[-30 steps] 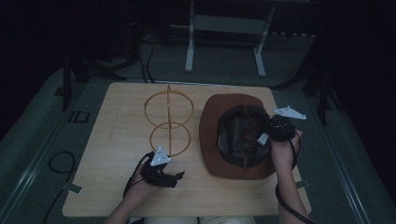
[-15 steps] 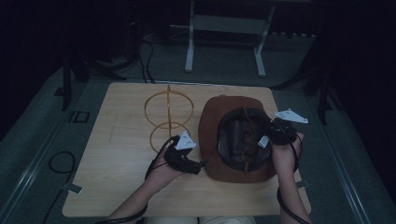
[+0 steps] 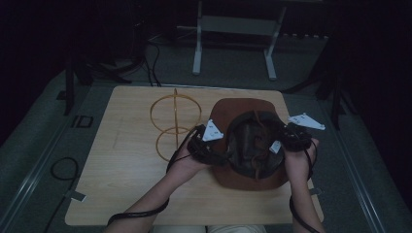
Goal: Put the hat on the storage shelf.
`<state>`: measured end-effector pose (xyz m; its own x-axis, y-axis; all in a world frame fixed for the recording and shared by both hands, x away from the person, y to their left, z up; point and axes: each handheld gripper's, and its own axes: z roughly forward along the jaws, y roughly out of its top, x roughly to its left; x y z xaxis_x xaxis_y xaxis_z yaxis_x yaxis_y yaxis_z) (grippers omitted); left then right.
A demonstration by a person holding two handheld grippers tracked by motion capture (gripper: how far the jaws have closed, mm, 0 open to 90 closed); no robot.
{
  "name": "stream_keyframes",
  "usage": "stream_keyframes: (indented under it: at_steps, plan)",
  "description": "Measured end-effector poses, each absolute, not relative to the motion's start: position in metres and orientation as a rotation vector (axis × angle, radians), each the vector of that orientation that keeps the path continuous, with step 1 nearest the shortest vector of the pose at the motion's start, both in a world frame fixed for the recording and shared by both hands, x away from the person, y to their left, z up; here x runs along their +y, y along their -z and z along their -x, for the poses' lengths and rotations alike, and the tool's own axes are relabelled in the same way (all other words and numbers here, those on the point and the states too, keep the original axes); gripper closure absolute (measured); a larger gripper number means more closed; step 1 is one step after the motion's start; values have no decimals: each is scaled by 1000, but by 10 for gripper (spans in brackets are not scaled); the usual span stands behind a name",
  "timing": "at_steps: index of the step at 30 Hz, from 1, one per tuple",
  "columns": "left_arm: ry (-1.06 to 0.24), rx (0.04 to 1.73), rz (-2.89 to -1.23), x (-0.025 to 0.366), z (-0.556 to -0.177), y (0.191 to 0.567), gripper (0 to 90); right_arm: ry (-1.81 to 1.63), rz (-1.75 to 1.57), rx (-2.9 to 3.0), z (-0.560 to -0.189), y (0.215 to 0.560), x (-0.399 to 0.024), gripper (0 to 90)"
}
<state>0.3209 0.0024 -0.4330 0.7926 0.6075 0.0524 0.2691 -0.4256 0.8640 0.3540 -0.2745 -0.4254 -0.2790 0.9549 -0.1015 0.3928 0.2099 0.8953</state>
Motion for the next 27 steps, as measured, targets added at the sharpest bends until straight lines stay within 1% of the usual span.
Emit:
stream_keyframes:
  at_steps: [8, 14, 20, 25, 26, 27]
  plan:
    - [-505, 748, -1978, -11, -329, 425, 201, -1049, -1238, 1748, -342, 413, -281, 858]
    - [-568, 819, -1952, -9, -333, 430, 194, -1113, -1185, 1750, -323, 404, -278, 858]
    - [-553, 869, -1946, -6, -339, 436, 173, -1208, -1113, 1810, -301, 401, -267, 859]
    - [-547, 900, -1934, -5, -342, 439, 174, -1258, -1049, 1861, -285, 399, -259, 858]
    - [-544, 899, -1930, -5, -343, 438, 182, -1256, -1038, 1868, -283, 400, -258, 858]
    - [-551, 897, -1928, -5, -343, 437, 221, -1264, -1028, 1882, -280, 400, -256, 858]
